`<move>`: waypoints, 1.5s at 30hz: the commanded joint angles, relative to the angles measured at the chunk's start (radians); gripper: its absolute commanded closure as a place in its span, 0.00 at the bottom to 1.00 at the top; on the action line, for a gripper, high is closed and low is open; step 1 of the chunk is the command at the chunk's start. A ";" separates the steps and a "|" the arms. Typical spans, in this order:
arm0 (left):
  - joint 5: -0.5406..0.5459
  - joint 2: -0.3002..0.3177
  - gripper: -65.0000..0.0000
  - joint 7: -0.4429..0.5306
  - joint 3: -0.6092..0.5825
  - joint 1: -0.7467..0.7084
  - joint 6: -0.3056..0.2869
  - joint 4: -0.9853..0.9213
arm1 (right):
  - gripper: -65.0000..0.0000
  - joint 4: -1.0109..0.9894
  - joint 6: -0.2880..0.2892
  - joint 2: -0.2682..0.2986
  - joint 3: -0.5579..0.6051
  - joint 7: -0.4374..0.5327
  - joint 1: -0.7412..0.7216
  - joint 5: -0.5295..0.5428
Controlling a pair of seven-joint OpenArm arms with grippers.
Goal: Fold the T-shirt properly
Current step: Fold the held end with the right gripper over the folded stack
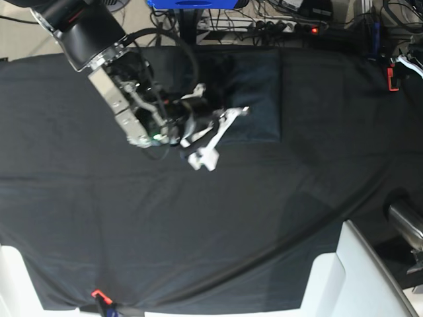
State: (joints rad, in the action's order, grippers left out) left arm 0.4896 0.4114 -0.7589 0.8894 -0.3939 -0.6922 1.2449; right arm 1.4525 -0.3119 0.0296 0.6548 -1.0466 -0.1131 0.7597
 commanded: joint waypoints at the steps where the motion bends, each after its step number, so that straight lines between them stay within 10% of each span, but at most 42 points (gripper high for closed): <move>1: 0.011 0.025 1.00 0.014 -0.009 0.000 -0.006 0.011 | 0.99 0.015 -0.013 -0.007 0.004 0.002 -0.020 0.021; 7: 0.011 0.024 1.00 0.014 -0.037 0.000 -0.006 0.014 | 0.99 0.015 -0.129 -0.007 0.098 0.010 -0.044 0.021; 29: 0.011 0.027 1.00 0.014 -0.031 -0.006 -0.006 0.011 | 0.97 -0.097 -0.131 -0.102 0.104 0.012 -0.098 0.021; 38: 0.011 0.025 1.00 0.014 -0.031 -0.006 -0.006 0.011 | 0.26 -0.095 -0.131 -0.107 0.105 0.012 -0.112 0.021; 45: 0.011 0.025 1.00 0.014 -0.031 -0.004 -0.006 0.011 | 0.23 -0.151 -0.125 -0.139 0.107 0.012 -0.149 0.024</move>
State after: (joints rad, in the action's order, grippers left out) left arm 0.4908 0.4126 -0.7589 0.8494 -0.3965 -0.6926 1.2438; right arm 1.2892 -0.4423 -0.1005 0.7631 -1.0332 -0.2420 0.7696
